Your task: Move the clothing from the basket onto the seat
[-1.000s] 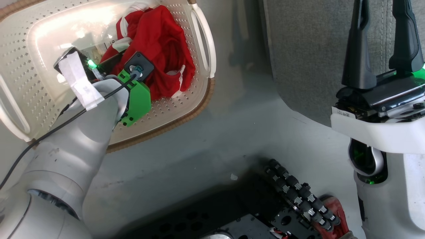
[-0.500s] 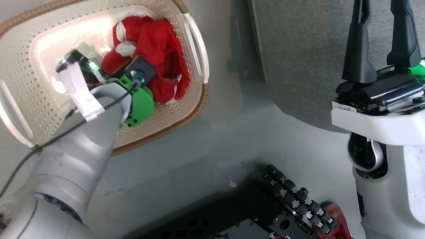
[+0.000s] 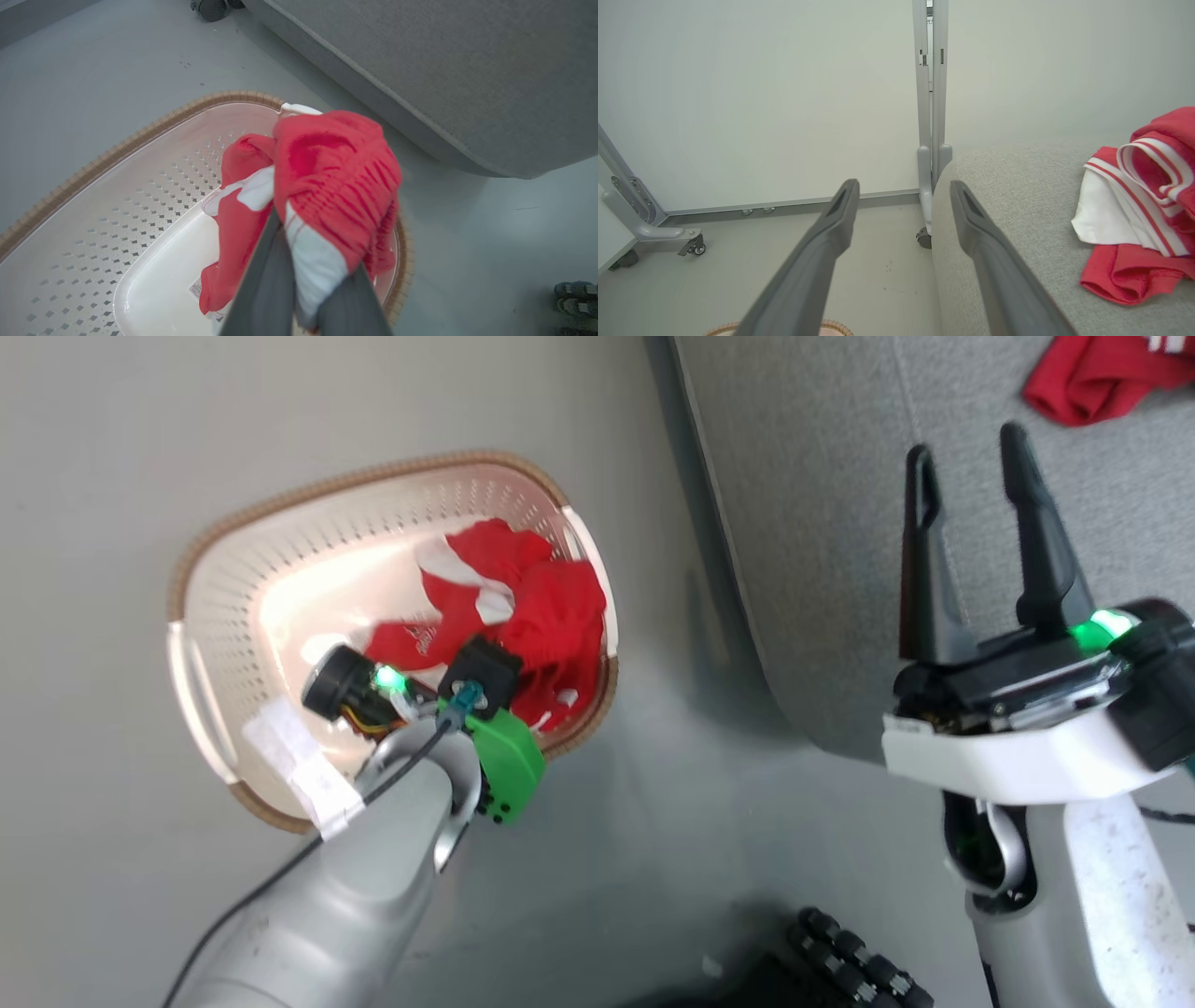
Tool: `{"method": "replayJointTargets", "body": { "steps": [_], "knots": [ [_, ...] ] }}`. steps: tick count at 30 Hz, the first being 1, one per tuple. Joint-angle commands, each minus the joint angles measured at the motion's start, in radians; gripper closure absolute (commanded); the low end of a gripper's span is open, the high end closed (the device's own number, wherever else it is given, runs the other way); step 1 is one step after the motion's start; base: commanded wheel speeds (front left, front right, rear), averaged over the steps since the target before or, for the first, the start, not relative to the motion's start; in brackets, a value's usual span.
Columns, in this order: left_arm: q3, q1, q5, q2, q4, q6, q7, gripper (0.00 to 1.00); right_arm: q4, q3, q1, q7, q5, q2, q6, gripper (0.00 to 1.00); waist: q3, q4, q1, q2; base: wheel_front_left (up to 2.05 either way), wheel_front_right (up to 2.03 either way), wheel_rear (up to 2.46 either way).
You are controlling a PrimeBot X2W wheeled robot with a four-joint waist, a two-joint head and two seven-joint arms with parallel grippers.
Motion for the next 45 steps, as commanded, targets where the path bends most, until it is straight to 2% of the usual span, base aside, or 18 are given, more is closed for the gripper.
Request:
{"method": "replayJointTargets", "body": {
  "steps": [1, 8, 20, 33, 45],
  "knots": [
    [0.017, 0.052, -0.008, -0.001, -0.03, 0.011, -0.005, 1.0, 0.008, 0.005, 0.036, -0.003, -0.014, -0.004, -0.001, 0.0, -0.247, 0.097, 0.0001, -0.0001, 0.0, 0.0, 0.0],
    [0.132, 0.227, -0.006, 0.012, -0.211, 0.046, -0.005, 1.0, 0.049, 0.008, 0.143, -0.003, -0.028, -0.01, -0.001, 0.0, -0.44, 0.123, 0.0001, -0.0001, 0.0, 0.0, 0.0],
    [0.307, 0.441, 0.025, -0.005, -0.443, 0.035, -0.005, 1.0, 0.102, 0.047, 0.277, -0.003, -0.019, -0.023, -0.001, 0.0, -0.645, 0.14, 0.0001, -0.0001, 0.0, 0.0, 0.0],
    [0.409, 0.528, 0.099, -0.016, -0.595, 0.015, -0.005, 1.0, 0.126, 0.082, 0.315, -0.003, -0.007, -0.022, -0.001, 0.0, -0.709, 0.139, 0.0001, -0.0001, 0.0, 0.0, 0.0],
    [0.388, 0.524, 0.132, -0.025, -0.672, -0.024, -0.005, 1.0, 0.143, 0.104, 0.334, -0.003, -0.016, -0.026, -0.001, 0.0, -0.702, 0.161, 0.0001, -0.0001, 0.0, 0.0, 0.0]
  ]
}}
